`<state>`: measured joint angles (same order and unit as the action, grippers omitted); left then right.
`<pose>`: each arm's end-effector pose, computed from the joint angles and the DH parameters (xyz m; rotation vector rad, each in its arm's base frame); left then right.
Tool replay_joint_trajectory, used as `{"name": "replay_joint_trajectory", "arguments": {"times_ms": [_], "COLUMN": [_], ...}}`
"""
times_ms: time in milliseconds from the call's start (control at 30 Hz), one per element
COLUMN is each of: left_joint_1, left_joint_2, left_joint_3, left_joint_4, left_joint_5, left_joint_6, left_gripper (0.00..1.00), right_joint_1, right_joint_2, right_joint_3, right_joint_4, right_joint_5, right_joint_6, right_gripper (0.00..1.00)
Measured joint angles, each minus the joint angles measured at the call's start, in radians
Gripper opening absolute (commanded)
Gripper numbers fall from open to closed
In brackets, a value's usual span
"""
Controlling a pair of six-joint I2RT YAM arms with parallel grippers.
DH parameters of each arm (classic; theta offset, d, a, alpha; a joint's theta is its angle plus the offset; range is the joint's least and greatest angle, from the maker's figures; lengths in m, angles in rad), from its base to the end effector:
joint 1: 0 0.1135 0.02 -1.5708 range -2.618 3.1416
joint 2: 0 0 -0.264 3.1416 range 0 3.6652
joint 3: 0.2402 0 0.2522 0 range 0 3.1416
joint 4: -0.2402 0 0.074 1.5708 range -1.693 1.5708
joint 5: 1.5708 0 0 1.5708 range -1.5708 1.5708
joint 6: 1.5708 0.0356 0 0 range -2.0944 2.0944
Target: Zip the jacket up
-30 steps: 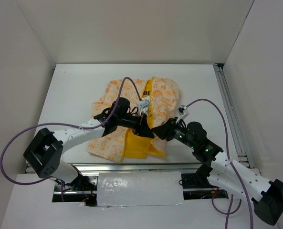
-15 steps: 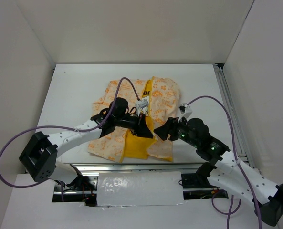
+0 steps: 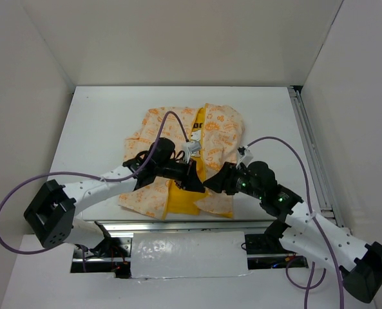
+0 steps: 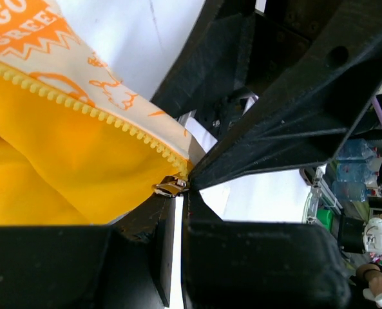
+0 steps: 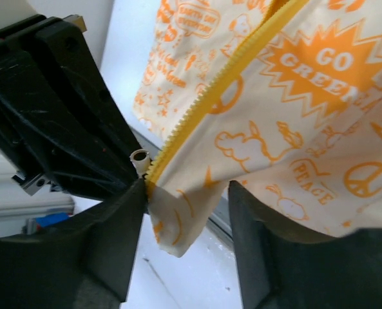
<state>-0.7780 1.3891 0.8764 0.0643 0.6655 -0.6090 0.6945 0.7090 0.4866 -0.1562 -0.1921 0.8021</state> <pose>0.2033 -0.2312 0.2611 0.6694 2.1761 -1.4853 0.1286 0.1159 0.2496 -0.0244 2.1324 1.1325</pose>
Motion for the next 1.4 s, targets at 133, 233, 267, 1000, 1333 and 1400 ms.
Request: {"name": "replay_joint_trajectory", "arguments": {"times_ms": [133, 233, 267, 1000, 1333, 1400], "left_joint_1": [-0.005, -0.006, -0.008, -0.019, 0.024, 0.035], "left_joint_2": [-0.001, -0.015, -0.020, -0.058, -0.282, -0.309], "left_joint_3": [-0.002, -0.007, -0.007, 0.005, -0.050, -0.093], "left_joint_4": [-0.021, -0.025, -0.028, -0.122, -0.496, -0.584], "left_joint_5": [-0.021, -0.031, -0.034, -0.104, -0.426, -0.493], "left_joint_6": [-0.001, -0.002, -0.002, -0.026, -0.163, -0.223], "left_gripper": [0.00, 0.00, 0.00, 0.73, 0.99, 0.99], "right_joint_1": [-0.011, -0.015, -0.018, -0.042, -0.069, -0.081], "right_joint_2": [0.000, -0.010, -0.015, -0.055, 0.003, 0.008], "right_joint_3": [-0.034, -0.055, -0.060, -0.096, -0.096, -0.096], "right_joint_4": [0.060, 0.097, 0.104, 0.195, 0.177, 0.174], "right_joint_5": [-0.045, -0.057, -0.061, -0.107, -0.037, -0.035], "right_joint_6": [0.031, 0.042, 0.043, 0.006, -0.103, -0.119], "right_gripper": [0.53, 0.52, 0.52, 0.00, 0.00, 0.00]}}
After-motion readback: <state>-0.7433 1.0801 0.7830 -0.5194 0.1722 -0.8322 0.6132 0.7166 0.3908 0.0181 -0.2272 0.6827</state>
